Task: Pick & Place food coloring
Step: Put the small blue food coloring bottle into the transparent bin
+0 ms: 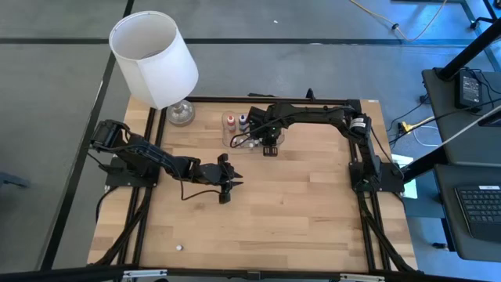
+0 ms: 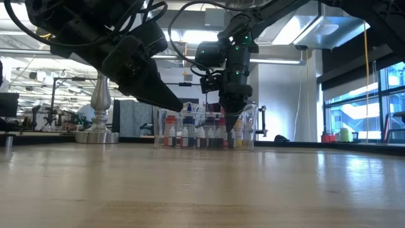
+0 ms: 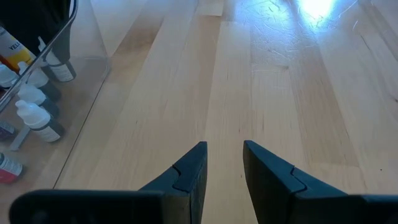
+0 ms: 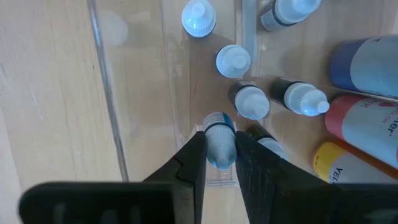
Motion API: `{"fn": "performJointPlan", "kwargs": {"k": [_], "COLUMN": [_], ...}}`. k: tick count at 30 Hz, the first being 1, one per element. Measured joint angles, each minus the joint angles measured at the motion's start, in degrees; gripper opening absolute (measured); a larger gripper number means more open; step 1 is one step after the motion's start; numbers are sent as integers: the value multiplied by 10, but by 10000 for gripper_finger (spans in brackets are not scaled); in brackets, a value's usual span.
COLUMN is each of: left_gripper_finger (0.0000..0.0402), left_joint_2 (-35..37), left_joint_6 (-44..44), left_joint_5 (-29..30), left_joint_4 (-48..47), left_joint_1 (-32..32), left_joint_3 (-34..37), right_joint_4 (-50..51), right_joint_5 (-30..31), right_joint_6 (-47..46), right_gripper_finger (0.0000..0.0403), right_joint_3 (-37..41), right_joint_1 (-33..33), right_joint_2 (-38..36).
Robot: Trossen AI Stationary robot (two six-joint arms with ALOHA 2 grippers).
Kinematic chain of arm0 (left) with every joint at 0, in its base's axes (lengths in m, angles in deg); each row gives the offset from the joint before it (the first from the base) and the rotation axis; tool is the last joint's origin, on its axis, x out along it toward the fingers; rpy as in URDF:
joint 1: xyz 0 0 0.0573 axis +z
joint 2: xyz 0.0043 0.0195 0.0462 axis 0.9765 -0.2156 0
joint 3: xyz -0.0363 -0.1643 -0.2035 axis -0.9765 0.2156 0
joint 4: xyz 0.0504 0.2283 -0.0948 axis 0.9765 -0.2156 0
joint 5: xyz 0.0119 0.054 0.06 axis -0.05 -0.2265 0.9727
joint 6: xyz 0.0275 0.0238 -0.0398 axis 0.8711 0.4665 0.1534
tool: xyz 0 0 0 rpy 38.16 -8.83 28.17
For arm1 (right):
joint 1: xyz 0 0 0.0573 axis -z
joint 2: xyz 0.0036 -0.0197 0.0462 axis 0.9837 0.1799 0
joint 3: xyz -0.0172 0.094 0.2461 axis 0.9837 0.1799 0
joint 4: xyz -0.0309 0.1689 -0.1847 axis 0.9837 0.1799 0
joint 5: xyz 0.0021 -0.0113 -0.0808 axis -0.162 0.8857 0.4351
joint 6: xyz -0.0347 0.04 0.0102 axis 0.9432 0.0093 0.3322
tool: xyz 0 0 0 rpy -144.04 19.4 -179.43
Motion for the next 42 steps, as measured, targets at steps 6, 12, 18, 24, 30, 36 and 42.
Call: {"fn": "performJointPlan", "kwargs": {"k": [6,12,18,24,30,36,42], "left_gripper_finger": [100,100,100,100,100,100,100], "left_joint_2": [0,0,0,0,0,0,0], "left_joint_6": [0,0,0,0,0,-1,-2], "left_joint_5": [0,0,0,0,0,0,0], "left_joint_4": [0,0,0,0,0,0,0], "left_joint_1": [0,0,0,0,0,0,0], "left_joint_3": [0,0,0,0,0,0,0], "right_joint_4": [0,0,0,0,0,0,0], "right_joint_5": [0,0,0,0,0,0,0], "right_joint_6": [0,0,2,2,5,4,4], "right_gripper_finger": [80,80,81,81,82,94,105], "right_joint_3": [0,0,0,0,0,0,0], "right_joint_1": [0,0,0,0,0,0,0], "right_joint_2": [0,0,0,0,0,0,0]}}
